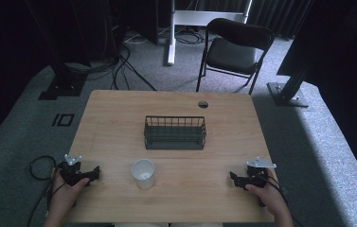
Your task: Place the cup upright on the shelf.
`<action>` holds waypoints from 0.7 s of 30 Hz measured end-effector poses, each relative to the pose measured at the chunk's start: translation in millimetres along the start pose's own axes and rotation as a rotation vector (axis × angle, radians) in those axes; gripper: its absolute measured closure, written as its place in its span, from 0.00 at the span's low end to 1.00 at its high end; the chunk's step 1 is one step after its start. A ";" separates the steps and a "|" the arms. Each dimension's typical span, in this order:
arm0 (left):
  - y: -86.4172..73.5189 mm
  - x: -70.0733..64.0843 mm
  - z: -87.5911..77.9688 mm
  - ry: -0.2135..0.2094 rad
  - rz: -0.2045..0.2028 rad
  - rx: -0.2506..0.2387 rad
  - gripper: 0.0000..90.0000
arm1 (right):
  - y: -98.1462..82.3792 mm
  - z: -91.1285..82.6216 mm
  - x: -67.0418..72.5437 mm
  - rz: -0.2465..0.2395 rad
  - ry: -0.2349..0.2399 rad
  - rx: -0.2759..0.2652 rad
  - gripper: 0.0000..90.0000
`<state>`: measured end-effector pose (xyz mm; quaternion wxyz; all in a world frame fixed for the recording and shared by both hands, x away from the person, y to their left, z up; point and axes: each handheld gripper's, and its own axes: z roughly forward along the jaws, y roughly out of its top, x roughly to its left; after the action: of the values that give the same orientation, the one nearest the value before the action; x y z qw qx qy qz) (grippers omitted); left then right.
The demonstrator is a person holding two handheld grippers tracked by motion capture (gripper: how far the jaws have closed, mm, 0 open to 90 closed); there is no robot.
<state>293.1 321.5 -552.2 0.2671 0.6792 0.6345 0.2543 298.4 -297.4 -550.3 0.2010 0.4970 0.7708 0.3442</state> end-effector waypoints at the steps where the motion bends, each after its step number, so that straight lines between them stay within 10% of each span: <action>1: 0.0 0.0 0.0 0.000 0.000 0.000 0.00 | 1.4 0.4 2.0 -0.002 0.007 -0.005 0.14; 21: 0.0 0.0 0.0 0.001 0.000 0.000 0.00 | 25.9 4.1 40.8 -0.079 0.150 -0.061 0.15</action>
<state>293.1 321.5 -552.2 0.2668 0.6793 0.6346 0.2544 300.0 -252.1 -532.9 0.1713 0.4328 0.7917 0.3957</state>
